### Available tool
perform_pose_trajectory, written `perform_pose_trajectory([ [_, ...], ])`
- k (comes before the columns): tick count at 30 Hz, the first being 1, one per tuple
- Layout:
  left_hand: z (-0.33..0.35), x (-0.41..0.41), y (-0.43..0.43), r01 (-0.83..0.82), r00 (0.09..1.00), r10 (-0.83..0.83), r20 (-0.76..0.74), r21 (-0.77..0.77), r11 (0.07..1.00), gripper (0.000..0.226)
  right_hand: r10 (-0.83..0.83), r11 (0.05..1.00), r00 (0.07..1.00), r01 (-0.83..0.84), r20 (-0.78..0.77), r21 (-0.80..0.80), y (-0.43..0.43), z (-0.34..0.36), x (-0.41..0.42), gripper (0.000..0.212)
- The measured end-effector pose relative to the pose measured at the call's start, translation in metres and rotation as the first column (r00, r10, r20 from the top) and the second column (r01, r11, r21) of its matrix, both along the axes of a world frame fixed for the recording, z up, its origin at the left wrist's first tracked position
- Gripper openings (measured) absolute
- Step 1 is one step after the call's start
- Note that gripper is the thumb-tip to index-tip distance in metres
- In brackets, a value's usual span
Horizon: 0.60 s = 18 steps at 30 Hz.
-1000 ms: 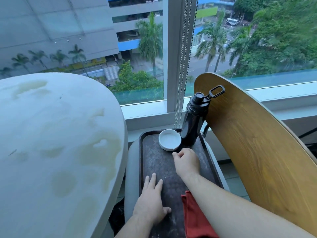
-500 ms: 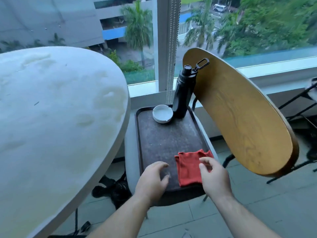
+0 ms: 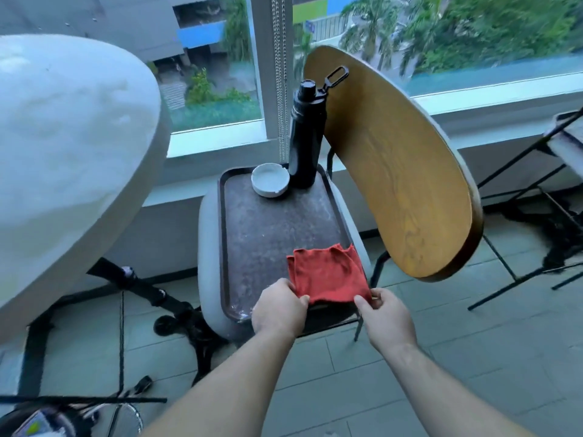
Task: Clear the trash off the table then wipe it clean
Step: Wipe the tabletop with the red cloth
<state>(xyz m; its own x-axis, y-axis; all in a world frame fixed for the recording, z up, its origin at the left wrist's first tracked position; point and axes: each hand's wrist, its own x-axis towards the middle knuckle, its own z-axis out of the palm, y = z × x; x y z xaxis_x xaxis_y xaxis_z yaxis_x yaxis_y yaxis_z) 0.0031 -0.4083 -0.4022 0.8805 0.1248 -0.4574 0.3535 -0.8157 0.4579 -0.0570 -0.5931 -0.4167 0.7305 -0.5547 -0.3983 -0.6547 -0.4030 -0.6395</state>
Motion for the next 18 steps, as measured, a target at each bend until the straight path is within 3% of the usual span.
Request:
perform_pose_trajectory([
  [2, -0.002, 0.000, -0.005, -0.013, 1.000, 0.013, 0.001, -0.006, 1.000, 0.014, 0.017, 1.000, 1.000, -0.018, -0.014, -0.006, -0.002, 0.002, 0.005, 0.022],
  [6, -0.003, -0.007, -0.007, -0.027, 1.000, 0.027, -0.006, -0.026, 0.999, 0.014, -0.005, 0.998, 1.000, 0.004, 0.017, 0.065, -0.001, 0.017, 0.013, 0.009],
  [11, 0.009, -0.030, 0.003, 0.038, 0.999, -0.037, 0.039, -0.031, 0.999, 0.011, -0.040, 0.963, 0.981, -0.013, 0.191, 0.269, 0.013, 0.048, 0.019, 0.012],
  [13, 0.019, -0.040, 0.009, 0.069, 0.997, -0.067, 0.031, -0.046, 0.997, 0.010, -0.069, 0.903, 0.970, -0.039, 0.235, 0.428, 0.025, 0.063, 0.019, 0.013],
  [15, 0.036, -0.051, 0.017, 0.052, 0.997, -0.045, 0.064, -0.105, 0.993, 0.018, -0.057, 0.834, 0.963, -0.099, 0.264, 0.542, 0.034, 0.077, 0.018, 0.018],
  [18, 0.076, -0.067, 0.032, 0.059, 0.951, 0.020, 0.308, -0.247, 0.967, 0.049, 0.068, 0.751, 0.941, -0.266, 0.330, 0.604, 0.044, 0.105, 0.008, 0.016],
])
